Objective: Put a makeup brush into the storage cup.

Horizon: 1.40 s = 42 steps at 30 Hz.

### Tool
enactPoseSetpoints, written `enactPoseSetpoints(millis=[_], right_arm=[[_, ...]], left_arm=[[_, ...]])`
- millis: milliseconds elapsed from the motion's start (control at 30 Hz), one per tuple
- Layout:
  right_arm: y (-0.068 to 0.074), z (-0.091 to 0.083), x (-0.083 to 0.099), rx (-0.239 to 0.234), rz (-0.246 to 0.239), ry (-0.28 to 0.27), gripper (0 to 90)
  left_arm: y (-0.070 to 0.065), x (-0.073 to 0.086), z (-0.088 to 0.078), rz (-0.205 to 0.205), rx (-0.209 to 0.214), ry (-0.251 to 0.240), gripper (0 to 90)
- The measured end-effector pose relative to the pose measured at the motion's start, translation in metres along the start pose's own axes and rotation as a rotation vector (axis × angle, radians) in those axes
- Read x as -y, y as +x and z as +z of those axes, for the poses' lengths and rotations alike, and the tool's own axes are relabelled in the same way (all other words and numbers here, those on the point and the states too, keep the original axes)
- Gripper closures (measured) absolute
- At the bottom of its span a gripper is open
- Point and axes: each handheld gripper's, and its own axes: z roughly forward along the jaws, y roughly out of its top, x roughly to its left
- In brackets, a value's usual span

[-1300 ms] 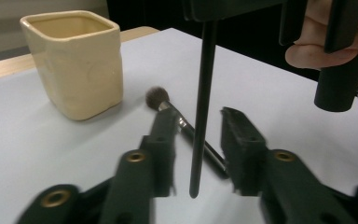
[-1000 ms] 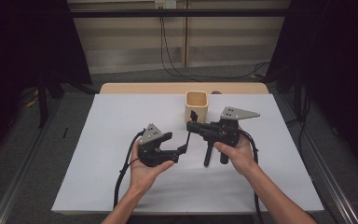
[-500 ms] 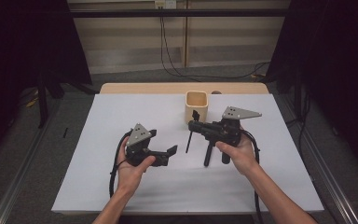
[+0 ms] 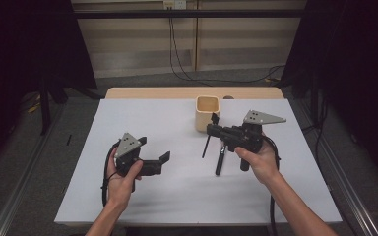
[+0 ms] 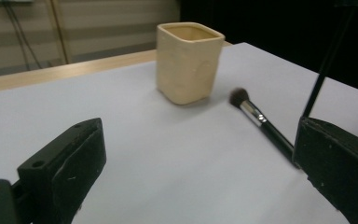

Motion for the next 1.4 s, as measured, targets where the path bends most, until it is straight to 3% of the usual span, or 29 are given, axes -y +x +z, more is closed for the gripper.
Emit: enactPoseSetpoints(millis=[100, 400, 533, 767, 900, 933, 1000, 1167, 1200, 1333, 1400], right_arm=[[-0.003, -0.004, -0.001, 0.013, 0.002, -0.003, 85.8], [-0.008, -0.011, -0.005, 0.034, 0.007, -0.034, 85.8], [-0.012, -0.010, -0.005, 0.046, 0.006, -0.026, 85.8], [-0.021, -0.014, -0.024, 0.080, -0.022, -0.048, 85.8], [-0.028, -0.015, -0.034, 0.088, -0.018, -0.056, 85.8], [-0.029, -0.015, -0.035, 0.089, -0.021, -0.054, 85.7], [-0.031, -0.014, -0.039, 0.103, -0.031, -0.048, 85.8], [-0.040, -0.012, -0.049, 0.119, -0.037, -0.059, 85.7], [-0.040, -0.012, -0.051, 0.129, -0.043, -0.059, 85.8], [-0.045, -0.011, -0.059, 0.146, -0.051, -0.071, 85.8], [-0.048, -0.010, -0.063, 0.158, -0.052, -0.081, 85.8]], left_arm=[[0.007, 0.004, -0.010, -0.033, -0.043, -0.034, 2.0], [0.020, 0.019, -0.034, -0.042, -0.094, -0.051, 2.8], [0.022, 0.027, -0.043, -0.050, -0.093, -0.076, 2.5], [0.022, 0.039, -0.063, -0.019, -0.140, -0.100, 2.2], [0.027, 0.041, -0.071, 0.026, -0.112, -0.132, 2.5], [0.029, 0.042, -0.072, 0.024, -0.134, -0.137, 2.3], [0.031, 0.045, -0.073, -0.002, -0.130, -0.138, 2.0], [0.032, 0.050, -0.074, -0.013, -0.180, -0.113, 1.2], [0.032, 0.050, -0.074, -0.023, -0.167, -0.112, 1.3], [0.032, 0.051, -0.078, 0.008, -0.156, -0.113, 2.1], [0.032, 0.052, -0.079, -0.003, -0.147, -0.114, 2.2]])
